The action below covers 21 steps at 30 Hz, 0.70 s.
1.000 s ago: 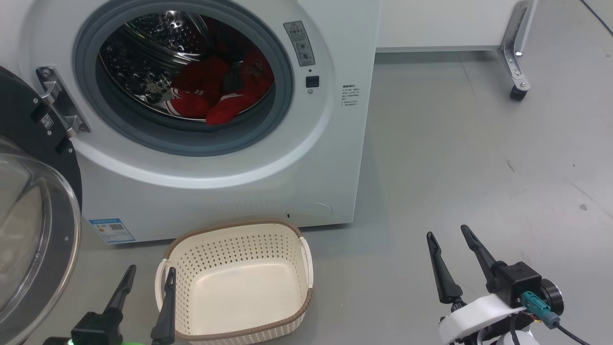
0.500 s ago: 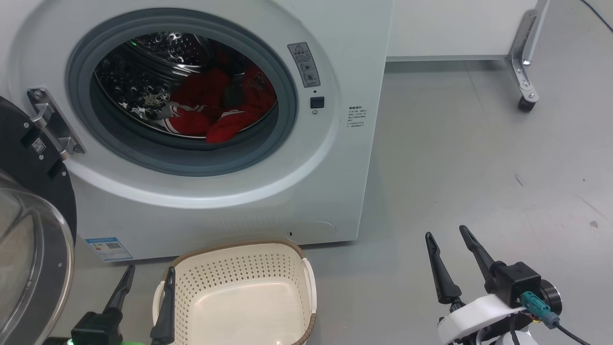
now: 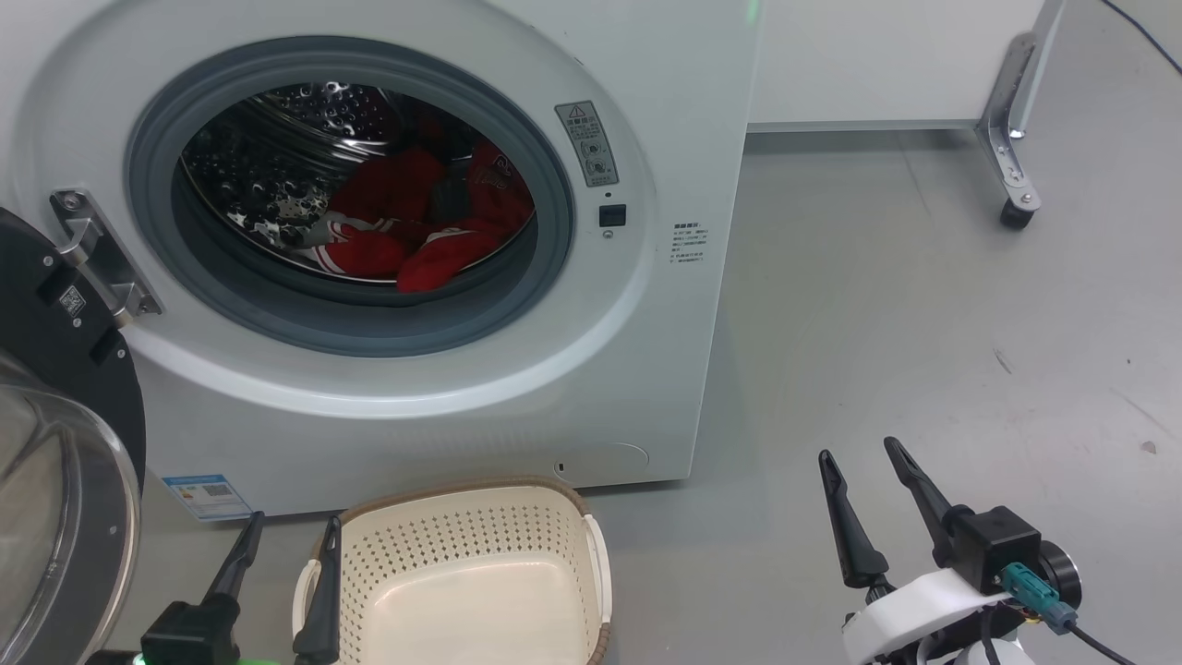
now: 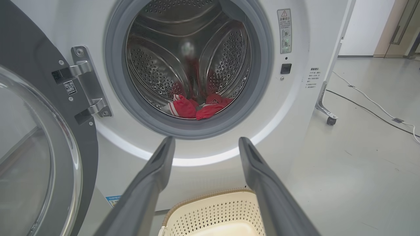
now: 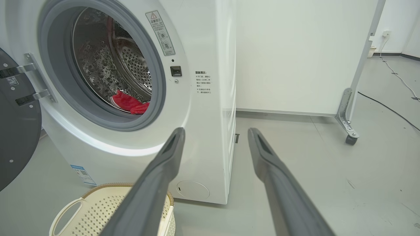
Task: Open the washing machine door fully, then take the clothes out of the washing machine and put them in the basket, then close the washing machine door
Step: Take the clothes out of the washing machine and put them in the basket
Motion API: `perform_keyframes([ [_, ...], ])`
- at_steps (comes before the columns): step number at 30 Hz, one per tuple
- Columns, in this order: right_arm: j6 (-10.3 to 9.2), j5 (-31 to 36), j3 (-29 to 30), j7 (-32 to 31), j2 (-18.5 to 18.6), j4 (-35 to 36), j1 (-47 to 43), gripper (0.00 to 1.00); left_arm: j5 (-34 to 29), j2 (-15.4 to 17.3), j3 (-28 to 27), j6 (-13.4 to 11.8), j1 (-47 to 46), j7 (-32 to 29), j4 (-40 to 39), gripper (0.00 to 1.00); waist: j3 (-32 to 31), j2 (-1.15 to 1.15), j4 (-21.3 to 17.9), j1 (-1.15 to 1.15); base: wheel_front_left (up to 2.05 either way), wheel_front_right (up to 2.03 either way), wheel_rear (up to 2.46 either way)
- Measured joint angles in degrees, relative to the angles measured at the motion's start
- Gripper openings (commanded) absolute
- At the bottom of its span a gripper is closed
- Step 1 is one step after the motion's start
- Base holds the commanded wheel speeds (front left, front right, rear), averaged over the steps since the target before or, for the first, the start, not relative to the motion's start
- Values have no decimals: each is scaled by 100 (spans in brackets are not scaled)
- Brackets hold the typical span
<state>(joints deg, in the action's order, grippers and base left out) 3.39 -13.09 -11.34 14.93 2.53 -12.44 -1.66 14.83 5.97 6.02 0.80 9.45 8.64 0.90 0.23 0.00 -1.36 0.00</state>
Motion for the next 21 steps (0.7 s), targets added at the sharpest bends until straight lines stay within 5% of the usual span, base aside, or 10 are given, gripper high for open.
perform_keyframes([
  [21,1,0,-25,0,0,33,2,100,76,-112,58,-56,-85,-10,209,100,57,0,-16,0,0,0,0],
])
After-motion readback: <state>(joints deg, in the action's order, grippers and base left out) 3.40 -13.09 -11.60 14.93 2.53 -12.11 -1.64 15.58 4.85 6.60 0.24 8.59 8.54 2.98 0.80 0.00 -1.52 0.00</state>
